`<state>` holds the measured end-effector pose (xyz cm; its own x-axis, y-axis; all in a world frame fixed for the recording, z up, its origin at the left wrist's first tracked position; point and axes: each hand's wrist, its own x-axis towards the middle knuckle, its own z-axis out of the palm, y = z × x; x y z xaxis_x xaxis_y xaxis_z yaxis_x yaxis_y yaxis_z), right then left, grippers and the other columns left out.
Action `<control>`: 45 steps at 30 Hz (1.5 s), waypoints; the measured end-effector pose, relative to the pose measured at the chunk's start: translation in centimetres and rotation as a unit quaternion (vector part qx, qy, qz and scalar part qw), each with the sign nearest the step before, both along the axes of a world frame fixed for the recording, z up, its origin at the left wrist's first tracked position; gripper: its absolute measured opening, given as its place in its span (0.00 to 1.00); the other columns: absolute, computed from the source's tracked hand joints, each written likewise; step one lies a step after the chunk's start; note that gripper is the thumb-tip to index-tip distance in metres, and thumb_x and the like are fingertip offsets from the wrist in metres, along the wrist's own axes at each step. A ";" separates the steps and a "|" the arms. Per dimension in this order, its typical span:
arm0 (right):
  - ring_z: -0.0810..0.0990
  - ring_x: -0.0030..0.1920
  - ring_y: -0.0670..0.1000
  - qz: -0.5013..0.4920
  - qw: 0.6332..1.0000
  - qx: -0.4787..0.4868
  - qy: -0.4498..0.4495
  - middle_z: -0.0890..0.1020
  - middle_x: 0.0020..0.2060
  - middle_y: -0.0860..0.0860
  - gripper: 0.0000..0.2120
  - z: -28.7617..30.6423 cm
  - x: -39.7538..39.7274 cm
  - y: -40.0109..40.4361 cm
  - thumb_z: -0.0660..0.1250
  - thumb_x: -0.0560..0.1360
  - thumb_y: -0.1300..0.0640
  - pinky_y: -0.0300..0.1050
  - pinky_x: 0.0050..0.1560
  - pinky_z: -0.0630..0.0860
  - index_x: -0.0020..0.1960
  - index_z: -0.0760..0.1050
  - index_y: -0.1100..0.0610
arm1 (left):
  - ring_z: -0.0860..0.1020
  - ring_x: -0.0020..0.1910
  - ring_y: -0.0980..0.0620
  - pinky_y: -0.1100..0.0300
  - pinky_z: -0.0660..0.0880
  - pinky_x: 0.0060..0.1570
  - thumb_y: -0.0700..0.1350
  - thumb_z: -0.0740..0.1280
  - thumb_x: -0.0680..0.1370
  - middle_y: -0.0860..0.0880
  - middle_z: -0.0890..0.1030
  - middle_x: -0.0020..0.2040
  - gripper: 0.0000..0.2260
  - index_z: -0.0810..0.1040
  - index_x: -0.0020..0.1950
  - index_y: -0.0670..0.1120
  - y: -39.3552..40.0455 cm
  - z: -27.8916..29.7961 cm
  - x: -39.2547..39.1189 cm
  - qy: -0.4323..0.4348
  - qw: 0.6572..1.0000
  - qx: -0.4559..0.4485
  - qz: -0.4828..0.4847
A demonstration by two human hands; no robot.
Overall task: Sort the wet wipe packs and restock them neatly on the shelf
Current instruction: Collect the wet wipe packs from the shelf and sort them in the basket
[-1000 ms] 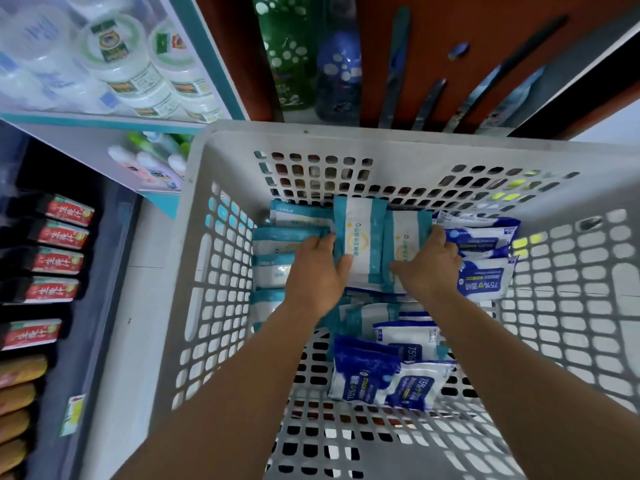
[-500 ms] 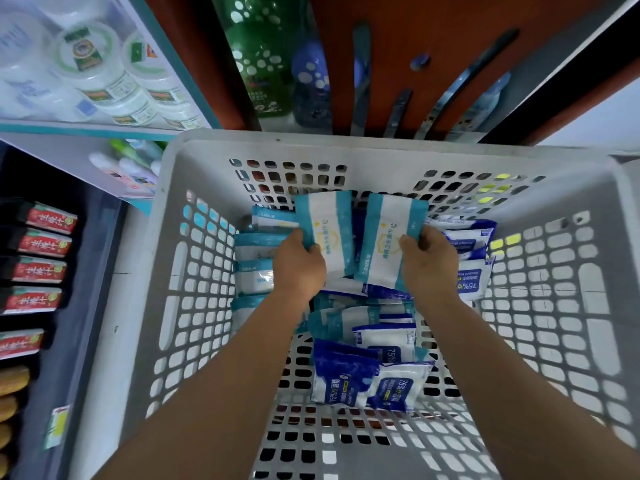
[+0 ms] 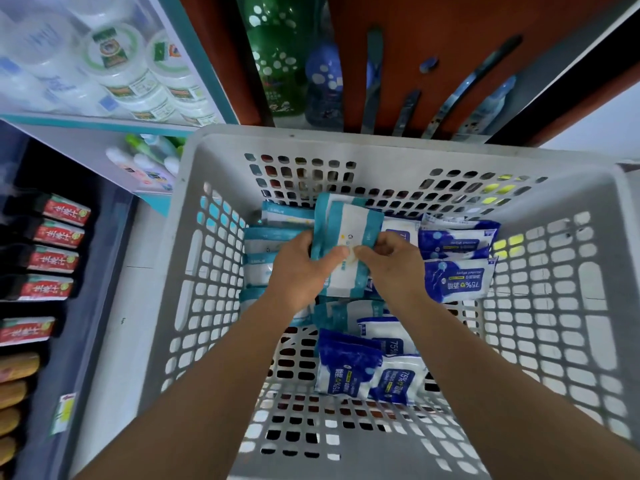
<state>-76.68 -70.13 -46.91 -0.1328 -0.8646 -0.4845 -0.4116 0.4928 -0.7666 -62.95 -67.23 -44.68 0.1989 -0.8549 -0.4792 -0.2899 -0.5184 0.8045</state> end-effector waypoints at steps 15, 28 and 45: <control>0.65 0.69 0.57 0.243 0.943 0.027 0.227 0.69 0.70 0.53 0.19 -2.4 -2.2 0.1 0.63 0.77 0.58 0.50 0.68 0.60 0.67 0.71 0.50 | 0.70 0.63 0.45 0.55 0.66 0.62 0.35 0.62 0.75 0.45 0.73 0.63 0.21 0.67 0.68 0.44 5.3 -3.3 4.8 -0.473 0.779 0.116 -0.396; 0.59 0.70 0.65 0.170 0.944 0.090 0.269 0.59 0.72 0.59 0.39 -2.7 -2.8 -0.3 0.71 0.72 0.57 0.56 0.69 0.60 0.76 0.53 0.54 | 0.66 0.67 0.45 0.54 0.64 0.66 0.44 0.60 0.81 0.45 0.69 0.69 0.21 0.63 0.74 0.47 2.7 -3.8 2.6 -0.357 0.888 -0.026 -0.287; 0.73 0.34 0.50 0.065 0.979 0.058 0.183 0.78 0.38 0.51 0.06 -2.8 -5.2 -2.2 0.65 0.75 0.62 0.39 0.29 0.63 0.51 0.74 0.63 | 0.79 0.46 0.48 0.60 0.74 0.41 0.40 0.67 0.77 0.45 0.80 0.49 0.15 0.73 0.64 0.44 -1.7 -4.8 -2.8 -0.152 0.986 0.064 -0.029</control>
